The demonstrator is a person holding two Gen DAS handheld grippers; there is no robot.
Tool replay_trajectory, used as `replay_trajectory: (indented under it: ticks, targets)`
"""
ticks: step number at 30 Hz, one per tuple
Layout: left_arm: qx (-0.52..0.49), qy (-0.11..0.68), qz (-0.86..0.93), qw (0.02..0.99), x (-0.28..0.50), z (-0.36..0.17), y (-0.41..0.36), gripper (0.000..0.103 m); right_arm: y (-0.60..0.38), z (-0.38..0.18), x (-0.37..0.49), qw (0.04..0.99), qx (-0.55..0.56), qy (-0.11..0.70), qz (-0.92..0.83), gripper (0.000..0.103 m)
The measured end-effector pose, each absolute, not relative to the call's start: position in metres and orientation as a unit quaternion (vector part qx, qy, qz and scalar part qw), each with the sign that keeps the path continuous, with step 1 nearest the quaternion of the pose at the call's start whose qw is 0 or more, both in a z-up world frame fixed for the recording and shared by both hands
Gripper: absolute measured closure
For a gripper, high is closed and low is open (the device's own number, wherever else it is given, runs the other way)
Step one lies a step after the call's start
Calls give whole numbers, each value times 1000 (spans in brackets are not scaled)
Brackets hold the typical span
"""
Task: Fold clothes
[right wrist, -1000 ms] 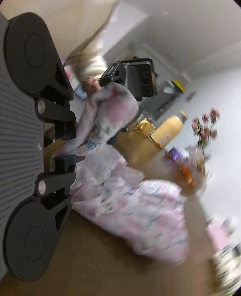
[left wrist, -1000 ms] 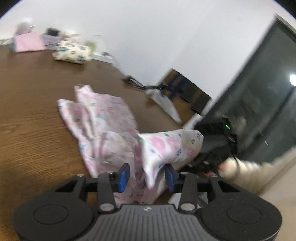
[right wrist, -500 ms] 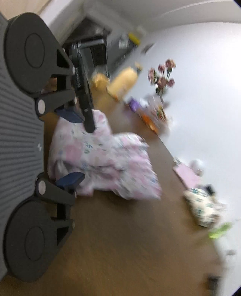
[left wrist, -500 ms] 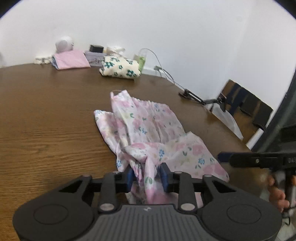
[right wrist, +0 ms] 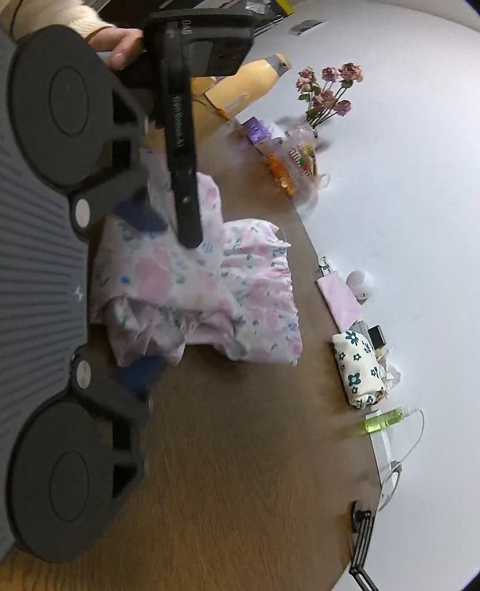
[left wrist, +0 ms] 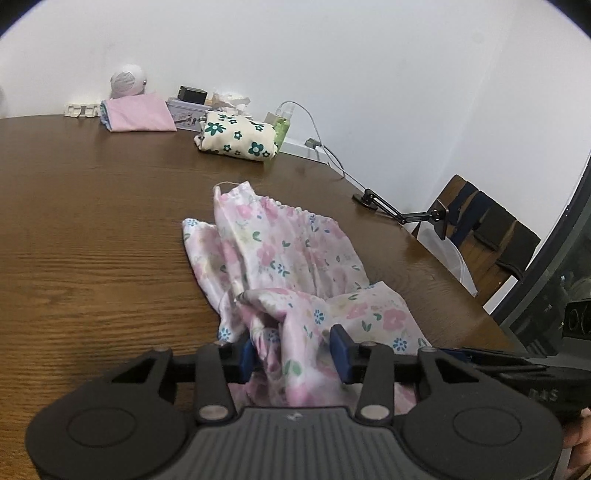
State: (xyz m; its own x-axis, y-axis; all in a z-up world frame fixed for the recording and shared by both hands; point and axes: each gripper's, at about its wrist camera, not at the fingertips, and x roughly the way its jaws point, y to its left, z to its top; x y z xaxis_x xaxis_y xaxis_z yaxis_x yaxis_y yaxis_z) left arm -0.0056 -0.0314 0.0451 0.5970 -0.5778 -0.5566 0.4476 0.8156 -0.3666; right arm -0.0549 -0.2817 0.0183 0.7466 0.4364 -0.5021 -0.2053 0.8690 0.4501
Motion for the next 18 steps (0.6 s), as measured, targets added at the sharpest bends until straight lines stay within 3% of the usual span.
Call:
replay_trajectory:
  ticks: [2, 6, 7, 10, 18]
  targets:
    - [-103, 339, -289, 889, -5, 46, -29, 69, -280, 21, -55, 917, 185, 306, 179, 66]
    - [-119, 340, -288, 887, -3, 46, -23, 73, -271, 29, -57, 924, 168, 285, 193, 73]
    - [-124, 338, -291, 886, -3, 48, -21, 78, -271, 29, -57, 924, 170, 284, 191, 75]
    - [-139, 331, -302, 883, -4, 52, -17, 79, -271, 29, -58, 925, 175, 282, 184, 75]
    - [-133, 329, -313, 881, -6, 50, -25, 79, -226, 47, -80, 955, 21, 241, 170, 79]
